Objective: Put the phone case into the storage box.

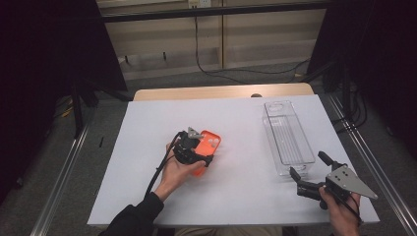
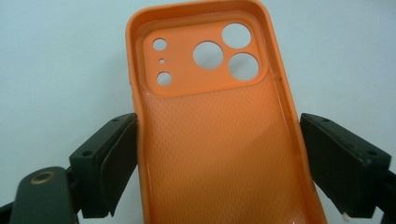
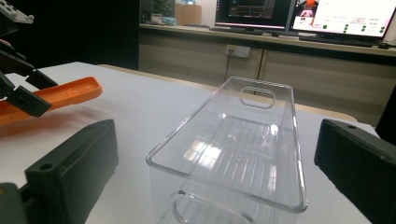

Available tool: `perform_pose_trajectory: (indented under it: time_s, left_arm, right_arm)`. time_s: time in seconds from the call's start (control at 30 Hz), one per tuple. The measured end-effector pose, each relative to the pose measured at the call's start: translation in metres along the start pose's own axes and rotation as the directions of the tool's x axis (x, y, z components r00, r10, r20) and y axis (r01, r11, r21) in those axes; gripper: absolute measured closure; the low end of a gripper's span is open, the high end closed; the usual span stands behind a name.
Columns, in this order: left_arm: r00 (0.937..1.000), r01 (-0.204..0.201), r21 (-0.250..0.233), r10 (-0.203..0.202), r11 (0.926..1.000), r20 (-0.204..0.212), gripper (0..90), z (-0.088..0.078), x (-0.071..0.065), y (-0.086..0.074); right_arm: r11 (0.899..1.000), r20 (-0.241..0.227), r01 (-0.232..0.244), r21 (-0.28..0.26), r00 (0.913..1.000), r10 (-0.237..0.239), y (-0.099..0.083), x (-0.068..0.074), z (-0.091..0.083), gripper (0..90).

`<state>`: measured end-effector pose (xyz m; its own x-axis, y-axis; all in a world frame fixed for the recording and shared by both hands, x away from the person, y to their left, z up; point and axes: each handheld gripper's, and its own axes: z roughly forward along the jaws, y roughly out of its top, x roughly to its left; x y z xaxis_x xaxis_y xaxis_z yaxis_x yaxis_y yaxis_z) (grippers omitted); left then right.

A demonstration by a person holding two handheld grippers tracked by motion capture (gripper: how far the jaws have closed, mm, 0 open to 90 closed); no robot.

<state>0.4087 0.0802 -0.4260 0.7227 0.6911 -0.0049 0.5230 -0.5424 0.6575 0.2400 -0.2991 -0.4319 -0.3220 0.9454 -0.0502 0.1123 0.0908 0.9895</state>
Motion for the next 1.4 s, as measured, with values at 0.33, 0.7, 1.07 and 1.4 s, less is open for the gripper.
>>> perform_pose_trajectory:
  time_s: [0.33, 0.7, 1.07, 1.4]
  left_arm:
    - [0.9991, -0.037, -0.099, 0.035, 0.9944, -0.023, 14.2, -0.015, 0.000, -0.004]
    - [0.9974, -0.047, -0.169, 0.037, 0.9846, -0.062, 14.2, -0.030, 0.005, -0.013]
    - [0.9952, -0.084, -0.183, 0.073, 0.9794, -0.065, 14.2, -0.042, -0.002, -0.022]
    - [0.9947, -0.097, -0.184, 0.088, 0.9781, -0.052, 14.2, -0.045, -0.009, -0.032]
  right_arm:
    - [1.000, -0.009, 0.009, 0.004, 0.9999, -0.009, 0.000, 0.002, 0.001, 0.0]
    - [1.000, -0.030, -0.016, 0.007, 0.9994, 0.016, 0.002, 0.005, 0.004, 0.0]
    - [1.000, -0.065, -0.009, 0.007, 0.9979, 0.010, 0.012, 0.014, 0.012, 0.0]
    - [1.000, -0.098, 0.004, -0.003, 0.9951, -0.004, 0.020, 0.029, 0.023, 0.0]
